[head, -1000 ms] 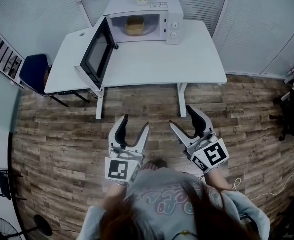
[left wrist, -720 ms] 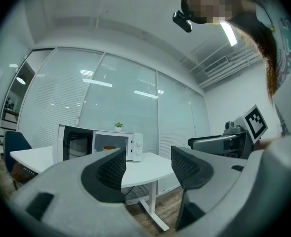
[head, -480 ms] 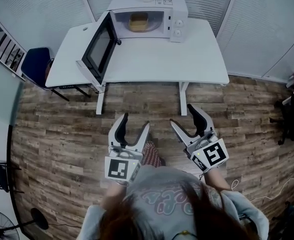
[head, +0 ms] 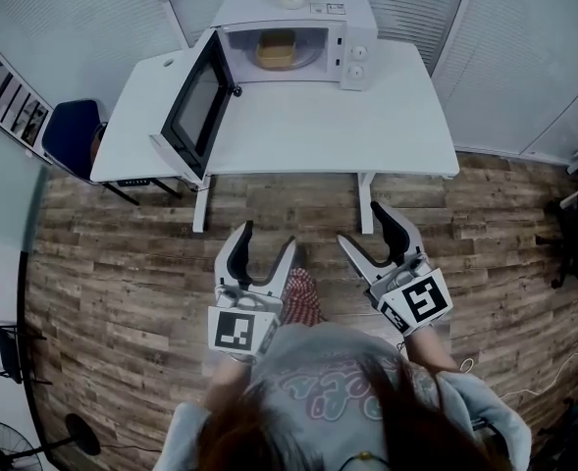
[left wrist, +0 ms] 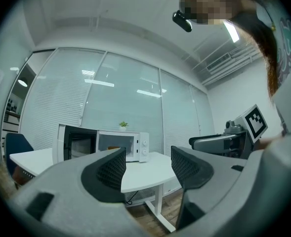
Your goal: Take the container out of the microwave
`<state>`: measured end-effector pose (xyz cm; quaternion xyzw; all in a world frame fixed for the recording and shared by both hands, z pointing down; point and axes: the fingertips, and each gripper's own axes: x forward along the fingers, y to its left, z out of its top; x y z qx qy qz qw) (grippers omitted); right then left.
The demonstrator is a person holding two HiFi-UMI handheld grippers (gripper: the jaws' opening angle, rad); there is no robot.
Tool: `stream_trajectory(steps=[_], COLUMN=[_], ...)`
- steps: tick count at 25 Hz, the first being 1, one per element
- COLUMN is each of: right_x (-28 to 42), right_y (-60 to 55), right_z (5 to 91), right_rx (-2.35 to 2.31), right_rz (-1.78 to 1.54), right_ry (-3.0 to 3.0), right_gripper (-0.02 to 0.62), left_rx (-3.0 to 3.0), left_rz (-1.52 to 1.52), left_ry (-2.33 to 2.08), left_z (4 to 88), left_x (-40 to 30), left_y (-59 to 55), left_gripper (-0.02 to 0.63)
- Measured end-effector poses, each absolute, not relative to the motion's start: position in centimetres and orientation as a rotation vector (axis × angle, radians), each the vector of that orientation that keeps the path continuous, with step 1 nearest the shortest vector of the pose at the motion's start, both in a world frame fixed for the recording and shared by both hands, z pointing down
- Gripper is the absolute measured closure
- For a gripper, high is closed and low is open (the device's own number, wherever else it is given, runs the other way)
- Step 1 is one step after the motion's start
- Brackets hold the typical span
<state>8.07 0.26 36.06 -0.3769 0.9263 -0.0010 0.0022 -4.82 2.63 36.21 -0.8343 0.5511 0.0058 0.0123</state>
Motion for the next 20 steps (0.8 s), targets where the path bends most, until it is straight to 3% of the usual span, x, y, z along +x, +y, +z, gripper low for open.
stream_trajectory(steps=[20], right_x=[6.0], right_y=[-11.6], right_z=[36.3], right_rx=[-1.240], right_rz=[0.014], right_ry=[2.896], right_gripper=[0.308], left_rx=[-2.615], left_rz=[0.064], left_ry=[1.644], left_z=[35.7], left_x=[-6.9], left_y=[-10.0], left_gripper=[0.345])
